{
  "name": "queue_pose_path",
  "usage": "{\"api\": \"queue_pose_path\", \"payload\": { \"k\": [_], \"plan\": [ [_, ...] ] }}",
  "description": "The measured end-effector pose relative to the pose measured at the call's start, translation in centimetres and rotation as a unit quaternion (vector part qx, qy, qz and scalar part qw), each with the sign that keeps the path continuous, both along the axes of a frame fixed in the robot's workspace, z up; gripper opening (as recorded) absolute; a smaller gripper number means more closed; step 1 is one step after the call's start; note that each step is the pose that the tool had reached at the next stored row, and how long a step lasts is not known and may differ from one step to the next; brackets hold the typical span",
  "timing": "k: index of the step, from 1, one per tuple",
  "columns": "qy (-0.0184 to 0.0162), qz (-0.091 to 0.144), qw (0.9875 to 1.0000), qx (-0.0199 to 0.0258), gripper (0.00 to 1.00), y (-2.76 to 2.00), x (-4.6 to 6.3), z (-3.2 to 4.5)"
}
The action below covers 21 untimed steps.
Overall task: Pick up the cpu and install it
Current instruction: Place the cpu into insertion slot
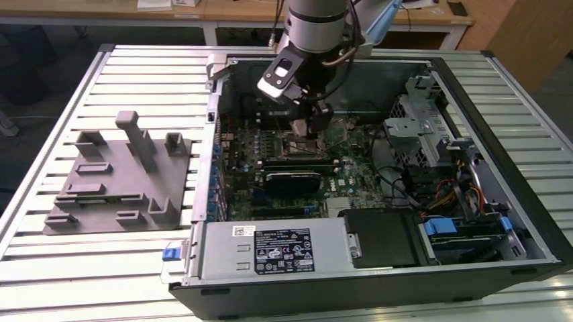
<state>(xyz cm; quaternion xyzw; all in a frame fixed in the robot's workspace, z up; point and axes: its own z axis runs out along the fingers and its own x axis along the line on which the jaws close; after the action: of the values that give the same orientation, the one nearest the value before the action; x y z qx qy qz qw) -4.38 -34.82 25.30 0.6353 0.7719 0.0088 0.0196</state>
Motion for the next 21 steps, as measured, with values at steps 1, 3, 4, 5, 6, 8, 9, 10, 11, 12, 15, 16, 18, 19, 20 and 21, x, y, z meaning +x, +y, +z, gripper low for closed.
{"api": "queue_pose_path", "payload": {
  "k": [1, 3, 4, 5, 6, 8, 9, 10, 11, 12, 15, 16, 18, 19, 20, 21],
  "plan": [
    [0.0000, -0.009, 1.0000, 0.0000, 0.54, 0.00, 0.0, -0.03],
    [0.0000, -0.028, 0.9996, 0.0001, 0.54, 0.00, 0.0, -0.11],
    [0.0000, -0.037, 0.9993, 0.0001, 0.54, 0.00, 0.0, -0.14],
    [0.0000, -0.046, 0.9990, 0.0000, 0.54, 0.00, 0.0, -0.18],
    [0.0000, -0.055, 0.9985, 0.0000, 0.54, 0.00, 0.0, -0.21],
    [0.0000, -0.073, 0.9974, 0.0000, 0.54, 0.00, 0.0, -0.29],
    [0.0000, -0.082, 0.9967, 0.0000, 0.54, 0.00, 0.0, -0.34],
    [0.0000, -0.091, 0.9959, 0.0000, 0.54, 0.00, 0.0, -0.42],
    [0.0000, -0.109, 0.9941, 0.0000, 0.54, 0.00, 0.0, -0.60],
    [0.0000, -0.116, 0.9933, 0.0001, 0.54, 0.00, 0.0, -0.69],
    [0.0000, -0.121, 0.9927, 0.0000, 0.54, 0.02, 0.0, -0.92],
    [0.0000, -0.120, 0.9928, 0.0000, 0.54, 0.02, 0.0, -0.97],
    [0.0000, -0.114, 0.9935, 0.0000, 0.54, 0.03, 0.0, -1.06],
    [0.0000, -0.109, 0.9940, 0.0000, 0.54, 0.03, 0.0, -1.11],
    [0.0000, -0.105, 0.9945, 0.0000, 0.54, 0.03, 0.0, -1.16],
    [0.0000, -0.102, 0.9948, 0.0000, 0.54, 0.03, 0.0, -1.19]
  ]
}}
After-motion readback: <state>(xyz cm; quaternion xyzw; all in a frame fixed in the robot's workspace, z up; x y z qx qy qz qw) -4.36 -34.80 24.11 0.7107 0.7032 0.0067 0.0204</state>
